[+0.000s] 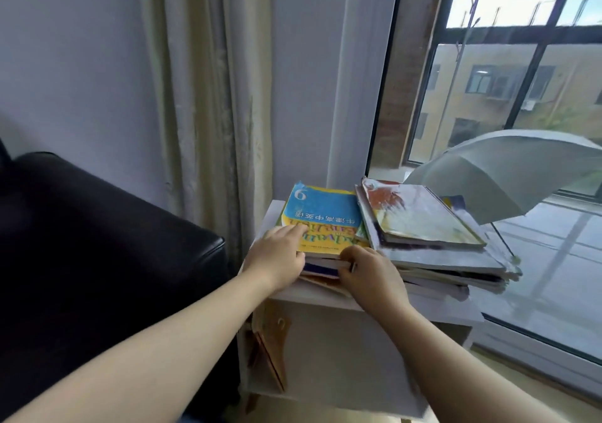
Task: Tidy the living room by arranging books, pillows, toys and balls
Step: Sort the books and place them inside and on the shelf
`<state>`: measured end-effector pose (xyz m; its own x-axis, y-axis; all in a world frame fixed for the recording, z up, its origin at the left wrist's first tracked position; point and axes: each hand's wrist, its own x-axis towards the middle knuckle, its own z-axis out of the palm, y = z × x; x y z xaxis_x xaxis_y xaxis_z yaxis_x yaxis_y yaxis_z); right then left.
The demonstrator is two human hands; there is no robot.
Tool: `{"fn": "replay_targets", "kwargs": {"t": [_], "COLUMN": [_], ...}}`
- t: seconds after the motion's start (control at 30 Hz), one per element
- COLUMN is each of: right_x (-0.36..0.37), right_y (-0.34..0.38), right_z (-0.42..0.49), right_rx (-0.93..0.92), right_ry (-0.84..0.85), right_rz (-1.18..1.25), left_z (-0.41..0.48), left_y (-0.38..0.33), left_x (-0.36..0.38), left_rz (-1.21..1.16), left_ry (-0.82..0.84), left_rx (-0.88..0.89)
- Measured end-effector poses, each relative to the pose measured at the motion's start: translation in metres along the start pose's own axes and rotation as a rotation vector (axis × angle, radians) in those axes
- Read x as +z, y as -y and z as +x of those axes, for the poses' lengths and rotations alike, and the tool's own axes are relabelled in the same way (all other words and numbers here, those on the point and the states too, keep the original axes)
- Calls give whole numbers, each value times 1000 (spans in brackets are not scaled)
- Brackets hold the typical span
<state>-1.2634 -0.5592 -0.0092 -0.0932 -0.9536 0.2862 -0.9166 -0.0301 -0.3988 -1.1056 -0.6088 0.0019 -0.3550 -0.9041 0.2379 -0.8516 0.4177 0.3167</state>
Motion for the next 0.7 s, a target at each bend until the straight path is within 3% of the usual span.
{"fn": "replay_targets", "kwargs": {"t": [0.17, 0.37, 0.7], "right_x": [6, 31, 35], "right_y": [-2, 2, 5], "right_z": [26, 55, 70], "right_rx": [-86, -68, -78], "right_ry": [106, 280, 227], "right_rz": [-215, -291, -333], "left_z": [30, 44, 54], "left_y": [16, 22, 30], "left_x": [13, 20, 17], "left_rz": [164, 226, 220], "left_ry": [356, 265, 329], "left_rx": [-61, -51, -16]}}
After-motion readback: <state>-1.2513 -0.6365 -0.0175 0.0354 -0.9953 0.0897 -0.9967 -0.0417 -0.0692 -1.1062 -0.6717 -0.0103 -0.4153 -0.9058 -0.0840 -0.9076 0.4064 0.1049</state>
